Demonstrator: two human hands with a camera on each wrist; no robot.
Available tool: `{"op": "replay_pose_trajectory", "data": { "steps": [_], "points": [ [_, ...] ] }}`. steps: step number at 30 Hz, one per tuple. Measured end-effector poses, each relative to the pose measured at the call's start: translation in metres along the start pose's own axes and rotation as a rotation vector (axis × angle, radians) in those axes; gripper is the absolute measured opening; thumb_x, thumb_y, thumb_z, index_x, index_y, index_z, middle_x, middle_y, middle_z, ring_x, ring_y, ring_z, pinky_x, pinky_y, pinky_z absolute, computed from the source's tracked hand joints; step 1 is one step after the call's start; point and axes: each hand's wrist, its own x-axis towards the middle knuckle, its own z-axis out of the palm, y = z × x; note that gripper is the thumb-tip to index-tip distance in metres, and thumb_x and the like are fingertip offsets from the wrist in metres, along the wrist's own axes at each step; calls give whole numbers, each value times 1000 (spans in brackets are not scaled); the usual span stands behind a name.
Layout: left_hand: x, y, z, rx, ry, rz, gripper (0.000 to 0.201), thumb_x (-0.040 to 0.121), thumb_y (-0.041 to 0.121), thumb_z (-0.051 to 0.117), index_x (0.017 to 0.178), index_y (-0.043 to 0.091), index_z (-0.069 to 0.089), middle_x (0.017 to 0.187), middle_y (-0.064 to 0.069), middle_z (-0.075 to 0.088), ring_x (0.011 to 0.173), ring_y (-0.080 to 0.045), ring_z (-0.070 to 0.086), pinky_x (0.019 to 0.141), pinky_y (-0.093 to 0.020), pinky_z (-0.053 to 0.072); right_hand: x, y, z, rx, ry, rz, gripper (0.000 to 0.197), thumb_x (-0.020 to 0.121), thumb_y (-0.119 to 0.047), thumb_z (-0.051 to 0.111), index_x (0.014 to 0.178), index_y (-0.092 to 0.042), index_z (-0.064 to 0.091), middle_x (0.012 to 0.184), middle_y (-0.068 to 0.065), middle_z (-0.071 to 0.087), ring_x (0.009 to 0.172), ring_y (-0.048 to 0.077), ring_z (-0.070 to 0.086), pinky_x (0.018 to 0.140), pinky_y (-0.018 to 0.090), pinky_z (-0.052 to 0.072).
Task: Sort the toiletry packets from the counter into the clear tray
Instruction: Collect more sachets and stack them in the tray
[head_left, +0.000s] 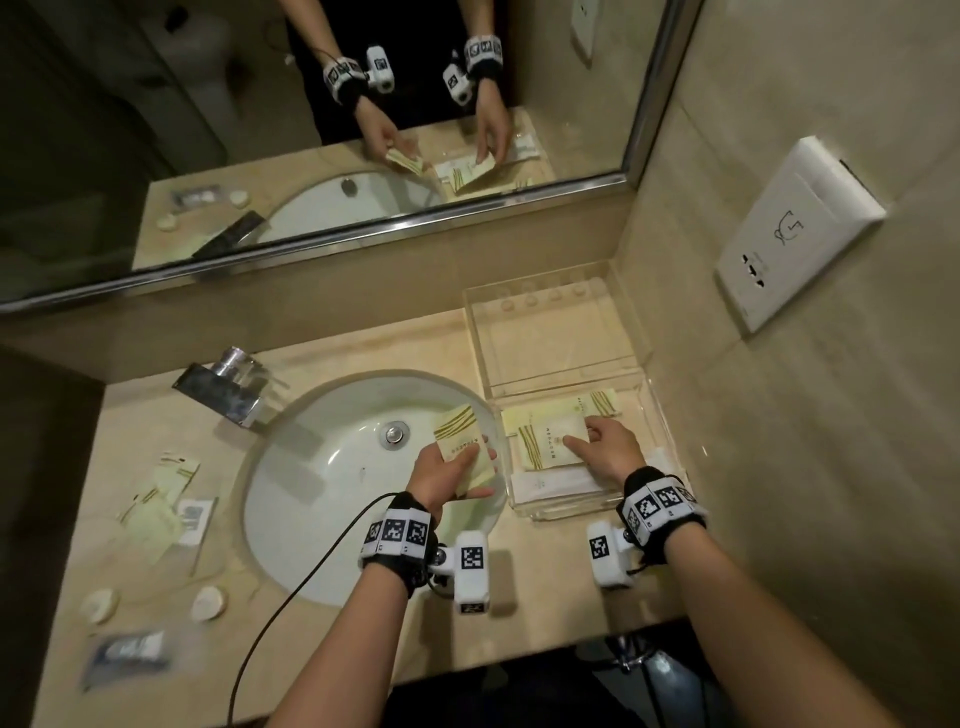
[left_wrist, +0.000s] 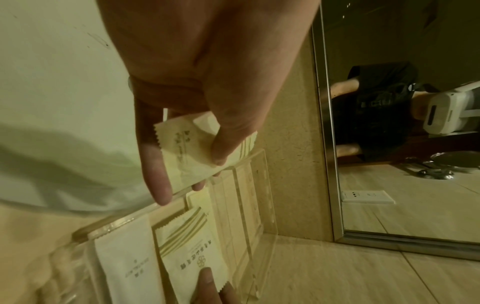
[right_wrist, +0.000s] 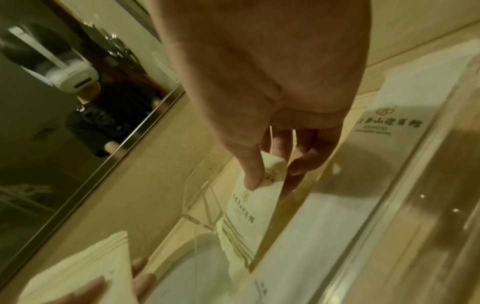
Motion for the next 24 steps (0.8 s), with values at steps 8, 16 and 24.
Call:
{"op": "replay_pose_trajectory", "data": {
  "steps": [8,16,24],
  "points": [
    [4,2,-6,-27,8,12,22,98,6,47,116,14,56,113,-14,68,105,-27,68,73,-50,60,16,3,15,-171,-3,35,55,89,-29,69,134,-3,53,132,16,59,121,31,56,104,38,45],
    [11,6,-7,-69,11,25,26,98,4,44,121,10,56,113,-6,65,98,-26,65,77,-50,59,25,3,29,-237,66,74,35,81,-31,76,101,-15,52,103,7,55,93,20,51,91,35,47],
    [19,4,-7,-36,73,100,32,87,7,66,119,7,60,100,-9,72,87,-18,68,76,-32,58,24,6,35,-360,266,49,69,72,-48,79,120,-6,51,115,10,62,107,32,58,93,42,47]
  ]
}}
